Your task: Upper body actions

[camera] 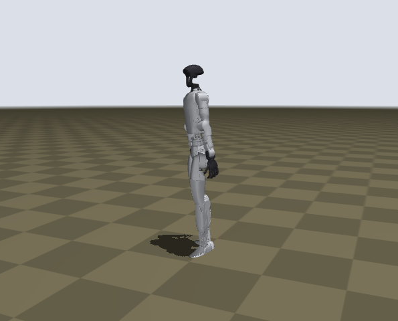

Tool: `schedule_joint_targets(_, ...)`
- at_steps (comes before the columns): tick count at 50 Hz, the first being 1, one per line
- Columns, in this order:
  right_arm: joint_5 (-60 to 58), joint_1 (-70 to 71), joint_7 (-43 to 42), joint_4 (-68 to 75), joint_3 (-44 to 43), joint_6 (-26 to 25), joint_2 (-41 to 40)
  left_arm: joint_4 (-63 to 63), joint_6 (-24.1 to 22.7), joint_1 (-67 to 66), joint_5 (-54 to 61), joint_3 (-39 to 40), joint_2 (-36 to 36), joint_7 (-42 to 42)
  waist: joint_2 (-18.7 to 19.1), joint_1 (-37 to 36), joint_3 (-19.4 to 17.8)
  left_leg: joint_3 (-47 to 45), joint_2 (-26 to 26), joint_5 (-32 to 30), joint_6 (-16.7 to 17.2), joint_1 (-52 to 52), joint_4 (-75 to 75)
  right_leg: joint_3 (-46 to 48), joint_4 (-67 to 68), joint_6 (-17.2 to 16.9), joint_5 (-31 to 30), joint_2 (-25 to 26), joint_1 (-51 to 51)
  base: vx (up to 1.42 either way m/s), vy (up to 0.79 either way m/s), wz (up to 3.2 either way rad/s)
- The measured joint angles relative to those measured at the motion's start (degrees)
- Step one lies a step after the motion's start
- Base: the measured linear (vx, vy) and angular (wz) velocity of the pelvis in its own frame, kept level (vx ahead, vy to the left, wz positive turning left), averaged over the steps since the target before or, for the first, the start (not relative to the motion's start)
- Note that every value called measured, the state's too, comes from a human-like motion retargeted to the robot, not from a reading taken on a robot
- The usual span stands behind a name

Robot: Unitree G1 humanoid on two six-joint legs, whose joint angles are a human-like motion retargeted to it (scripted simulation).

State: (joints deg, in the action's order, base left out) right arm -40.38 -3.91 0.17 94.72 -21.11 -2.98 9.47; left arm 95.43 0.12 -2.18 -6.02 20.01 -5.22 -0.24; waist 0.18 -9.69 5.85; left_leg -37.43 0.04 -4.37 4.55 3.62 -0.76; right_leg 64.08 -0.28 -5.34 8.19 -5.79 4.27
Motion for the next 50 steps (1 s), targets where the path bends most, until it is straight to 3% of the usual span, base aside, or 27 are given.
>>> schedule_joint_targets(5, 1.8, 0.56, 0.34, -2.79, -1.14, 2.15, -0.19, -0.2, 0.19, -0.65, -1.51, -1.01, -0.91, 0.39, 1.93, -1.28, -0.57, 6.84, -0.41, 2.09, -2.26, 0.36, 0.9, 4.1, 5.54, 2.72, -6.7, -2.06, 3.55, 0.56, 0.0, 1.15)
schedule_joint_targets(8, 3.03, 0.37, 0.8, -3.99, -1.47, 2.85, -0.29, -0.29, 0.62, -0.25, -3.72, -1.56, -0.99, 0.72, 5.97, -0.93, 0.14, 11.57, 2.88, 2.42, -3.0, 0.87, 1.58, 1.0, 14.82, 10.16, -11.68, -3.37, 2.95, 0.52, -0.02, 1.43)
schedule_joint_targets(10, 4.16, 1.08, 0.8, -3.82, -0.94, 2.82, -0.29, -0.87, 0.47, -0.01, -4.44, -1.49, -0.95, 0.39, 7.36, -1.19, -0.17, 13.94, 3.69, 2.48, -3.59, 0.79, 1.65, -6.82, 25.48, 12.38, -11.37, -6.9, -0.29, 0.41, -0.08, 1.15)
schedule_joint_targets(12, 4.77, 1.89, 1.44, -3.7, -0.53, 2.48, -0.84, -1.71, 0.41, 0.21, -4.59, -1.86, -1.13, -0.29, 6.7, -0.09, -1.49, 17.15, 1.86, 1.99, -4.58, 0.25, 1.09, -19.57, 34.03, 8.54, -9.32, -8.76, -5.73, 0.32, -0.16, 1.53)
schedule_joint_targets(15, 4.9, 2.31, 3.13, -4.33, 0.33, 2.62, -2.28, -2.67, 0.25, 0.34, -4.84, -2.04, -1.55, -0.23, 5.46, 2.43, -2.49, 23.05, -0.52, 0.97, -5.65, 0.3, 0.53, -39.29, 36.25, 2.23, -5.97, -2.21, -12.06, 0.28, -0.22, 1.76)
schedule_joint_targets(17, 4.35, 2.27, 3.99, -5.26, 1.27, 3.07, -3.14, -3.46, 0.09, 0.2, -4.88, -2.01, -1.85, -0.56, 4.48, 3.03, -2.62, 25.93, -1.65, 0.62, -5.95, 0.58, 0.51, -44.5, 32.37, 1.16, -4.06, 0.48, -12.93, 0.21, -0.25, 1.4)
schedule_joint_targets(23, -0.66, 1.85, 4.58, -7.8, 4.33, 4.12, -4.41, -5.24, -1.91, -0.12, -5.62, -1.51, -2.77, -1.84, -0.31, 3.34, -4.43, 32.05, -7.57, 0.09, -6.88, -1.06, -0.37, -49.34, 15.27, 3.08, -0.48, 2.45, -13.25, 0.15, -0.2, 1.04)
schedule_joint_targets(25, -2.75, 1.36, 4.34, -8.16, 5.24, 4.22, -4.48, -5.44, -2.49, -0.38, -5.71, -1.34, -3.06, -0.86, -1.42, 2.33, -4.89, 32.9, -8.68, 0.25, -6.93, -2.04, -0.65, -56.12, 13.08, 7.69, -2.47, 5.63, -13.77, 0.12, -0.12, 0.33)
schedule_joint_targets(27, -4.54, 0.96, 4.17, -8.23, 5.43, 4.07, -4.4, -5.6, -2.19, -0.11, -6.2, -1.75, -3.57, -0.97, -1.96, 0.18, -4.44, 32.4, -8.79, 0.6, -6.91, -1.5, -0.45, -43.6, 14.23, 6.61, -0.88, 1.18, -12.15, 0.04, -0.12, 0.08)
schedule_joint_targets(28, -5.21, 0.71, 4.17, -8.29, 5.04, 3.84, -4.39, -5.69, -1.77, 0.19, -6.61, -2.4, -3.79, -1.35, -2.21, 0.4, -4.6, 33.45, -9.25, 0.58, -6.96, -1.54, -0.3, -46.55, 14.04, 5.7, -1.46, 1.79, -12.39, -0.01, -0.14, 0.57)
schedule_joint_targets(32, -4.7, -0.18, 3.25, -8.12, 3.21, 4.25, -4.36, -6.77, -1.4, 2.04, -7.37, -5.24, -3.84, -2.33, -1.96, 1.44, -5.01, 36.08, -9.14, 0.42, -7.03, -1.11, 0.1, -42.04, 11.76, 4.4, -2.72, 0.63, -10.72, -0.08, -0.12, 0.58)
schedule_joint_targets(41, -5.46, 0.61, 1.1, -6.64, 5.08, 3.95, -3.74, -8.75, -2.13, 5.9, -7.76, -10.52, -3.43, -3.8, -2.3, 5.17, -5.11, 26.17, -6.24, 2.97, -7.73, -0.84, -1.43, -44.32, 9.54, 7.08, -5.22, 2.9, -14.61, -0.27, -0.03, -0.94)
schedule_joint_targets(46, -5.57, 2.15, 0.4, -6.71, 6.28, 4.35, -3.23, -7.4, -1.94, 5.97, -6.91, -10.58, -2.64, -3.65, -0.41, 8.61, -3.96, 14.57, -2.42, 6.51, -7.32, -1.63, -2.13, -21.37, 6.17, 7.01, -1.75, -0.51, -11.12, -0.48, 0.22, -2.33)
schedule_joint_targets(50, -2.32, 3.87, 1.16, -5.97, 6.05, 4.76, -2.31, -6.67, -2.01, 5.15, -8.03, -9.16, -1.82, -2.59, 0.49, 8.58, -2.25, 0.89, -0.26, 10.23, -5.64, -3.45, -2.69, 0.08, 4.09, 7.79, -3.04, -0.8, -6.68, -0.47, 0.31, -3.07)
